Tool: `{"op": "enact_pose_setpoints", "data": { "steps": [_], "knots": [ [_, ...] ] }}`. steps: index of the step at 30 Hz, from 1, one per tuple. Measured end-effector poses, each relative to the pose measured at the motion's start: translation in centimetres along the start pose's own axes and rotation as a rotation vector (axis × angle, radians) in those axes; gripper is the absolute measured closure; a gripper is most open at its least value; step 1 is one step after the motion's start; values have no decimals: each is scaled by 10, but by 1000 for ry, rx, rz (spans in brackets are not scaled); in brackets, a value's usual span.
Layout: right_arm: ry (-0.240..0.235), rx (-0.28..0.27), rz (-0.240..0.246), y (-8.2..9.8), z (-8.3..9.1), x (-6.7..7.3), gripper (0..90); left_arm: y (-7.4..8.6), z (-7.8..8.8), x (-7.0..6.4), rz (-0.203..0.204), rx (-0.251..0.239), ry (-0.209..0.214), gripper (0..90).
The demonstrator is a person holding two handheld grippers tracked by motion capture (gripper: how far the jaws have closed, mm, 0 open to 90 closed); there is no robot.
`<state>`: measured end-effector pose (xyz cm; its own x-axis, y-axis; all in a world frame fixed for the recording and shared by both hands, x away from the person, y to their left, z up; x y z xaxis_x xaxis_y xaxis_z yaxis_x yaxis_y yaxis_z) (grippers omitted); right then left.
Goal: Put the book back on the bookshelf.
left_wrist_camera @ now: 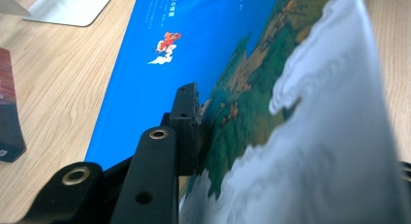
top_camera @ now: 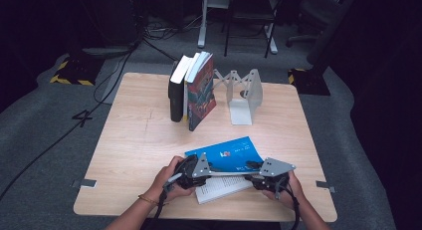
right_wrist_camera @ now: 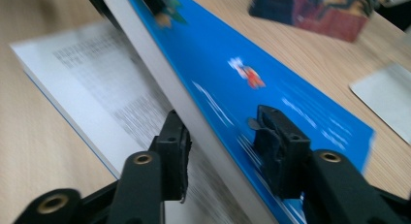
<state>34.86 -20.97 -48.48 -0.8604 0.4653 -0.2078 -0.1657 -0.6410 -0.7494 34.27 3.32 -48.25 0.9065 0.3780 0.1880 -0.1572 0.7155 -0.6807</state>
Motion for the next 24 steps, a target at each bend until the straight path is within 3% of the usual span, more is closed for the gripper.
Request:
{"op": "enact_pose_setpoints", "data": {
  "steps": [5,7,11,12,17,18,20,24],
  "knots": [
    [19,1,-9,15,9,-12,540,7,8,7,11,-17,29,688],
    [6,-23,-40,21,15,-19,589,9,13,13,22,-31,32,686],
    [17,-27,13,9,16,-10,684,8,21,20,58,-28,-14,602],
    [21,-28,20,6,16,-8,698,8,28,24,94,-51,-11,561],
    [39,-13,66,-7,13,3,729,6,43,17,70,-51,18,527],
    [39,-8,73,-11,12,7,735,7,44,15,61,-35,1,507],
    [39,0,88,-16,11,11,739,10,44,14,49,-18,-11,509],
    [39,12,111,-22,9,16,740,21,40,17,60,-14,-2,651]
  ]
}}
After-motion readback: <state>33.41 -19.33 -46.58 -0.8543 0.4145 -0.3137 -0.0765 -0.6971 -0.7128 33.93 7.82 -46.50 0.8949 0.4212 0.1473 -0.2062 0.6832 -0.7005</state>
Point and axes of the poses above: each handheld gripper's, and its own axes: z roughly backward along the jaws, y roughly out of its underside, x roughly to its left, the point moved 4 cm from there along -z, roughly forward along the jaws, and after that the axes turned 3 degrees about x, right-handed, at the moved point
